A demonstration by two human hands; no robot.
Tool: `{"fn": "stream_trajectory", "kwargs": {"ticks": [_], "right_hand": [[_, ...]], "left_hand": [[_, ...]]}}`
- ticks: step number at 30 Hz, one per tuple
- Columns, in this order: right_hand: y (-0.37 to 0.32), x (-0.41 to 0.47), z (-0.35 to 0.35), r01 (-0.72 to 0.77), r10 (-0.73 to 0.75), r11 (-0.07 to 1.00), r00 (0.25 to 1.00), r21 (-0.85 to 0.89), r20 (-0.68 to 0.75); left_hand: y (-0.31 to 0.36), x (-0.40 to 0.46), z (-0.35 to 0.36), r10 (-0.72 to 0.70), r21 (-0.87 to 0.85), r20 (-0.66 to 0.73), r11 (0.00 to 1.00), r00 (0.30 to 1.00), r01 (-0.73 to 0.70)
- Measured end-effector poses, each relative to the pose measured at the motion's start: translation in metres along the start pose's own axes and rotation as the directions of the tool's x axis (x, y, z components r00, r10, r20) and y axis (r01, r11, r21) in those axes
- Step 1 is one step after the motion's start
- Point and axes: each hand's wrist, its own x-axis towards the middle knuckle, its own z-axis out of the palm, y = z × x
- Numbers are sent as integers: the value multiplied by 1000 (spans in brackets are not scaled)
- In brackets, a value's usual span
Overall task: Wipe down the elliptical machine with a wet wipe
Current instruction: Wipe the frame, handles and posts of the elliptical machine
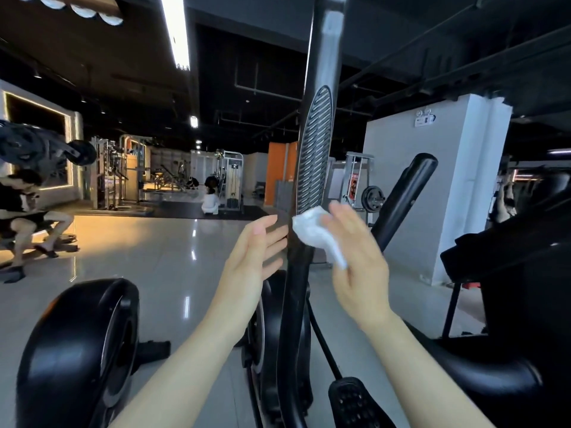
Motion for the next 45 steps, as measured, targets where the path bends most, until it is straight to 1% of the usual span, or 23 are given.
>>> {"fn": "stream_trajectory", "kwargs": {"ticks": [2,4,6,8,9,10,12,14,16,18,22,23,25,29,31,33,34,36,38,39,41,43,45], "right_hand": [[-7,1,-6,-280,311,942,934,185,-173],[-11,21,-15,-349,432,886,861,306,-268],[-14,50,-24,-259,369,917,839,304,-400],[-15,75,-25,-104,166,983,849,149,-501],[-17,83,-21,-9,23,999,874,32,-486],[-18,86,-16,112,-131,991,908,-72,-398],[-18,70,-3,366,-381,911,923,-190,-49],[-13,33,3,530,-468,830,831,-173,301],[-8,9,-2,616,-503,777,731,-128,462],[-5,15,-10,686,-544,720,653,-107,527],[3,56,-19,824,-634,567,436,1,639],[4,69,-21,838,-642,545,405,15,651],[2,102,-27,855,-643,518,405,-21,650],[-4,189,-44,854,-587,431,511,-292,628],[-8,221,-53,829,-583,384,560,-408,589],[-12,232,-56,781,-598,413,621,-469,507],[-15,230,-57,737,-579,486,674,-470,459],[-25,214,-57,581,-448,728,804,-364,390],[-37,198,-60,301,-221,934,910,-193,351],[-43,194,-62,151,-103,983,928,-108,357],[-55,188,-64,-113,90,993,914,37,395],[-64,186,-67,-328,226,931,865,163,448],[-68,183,-70,-476,309,845,806,244,505]], "left_hand": [[0,2,-3,-3,18,30,1000,1000,3],[4,5,-4,6,29,33,1000,999,-7],[7,9,-3,23,40,9,999,1000,-24],[10,11,-1,36,43,-27,998,999,-35],[10,11,-1,38,40,-37,999,999,-37],[11,12,-1,35,31,-46,999,998,-33],[11,12,-2,10,-6,-66,1000,998,-10],[9,11,-5,-1,-40,-102,999,995,-3],[7,10,-8,4,-41,-159,999,987,-11],[6,11,-10,25,-16,-202,999,979,-29],[10,12,-9,85,44,-189,996,978,-79],[12,11,-8,106,57,-183,994,977,-97],[13,11,-7,144,67,-184,989,972,-134],[19,18,-7,182,77,-205,982,962,-170],[25,23,-5,191,75,-189,981,963,-180],[33,28,-1,219,58,-166,975,961,-212],[40,31,2,246,58,-155,969,957,-239],[56,37,8,302,57,-135,953,944,-297],[73,42,15,358,31,-98,934,929,-356],[79,42,17,380,20,-75,925,922,-380],[86,42,22,395,30,-47,919,918,-394],[89,40,24,372,26,-32,928,928,-371],[88,38,22,339,1,-35,941,940,-339]]}}
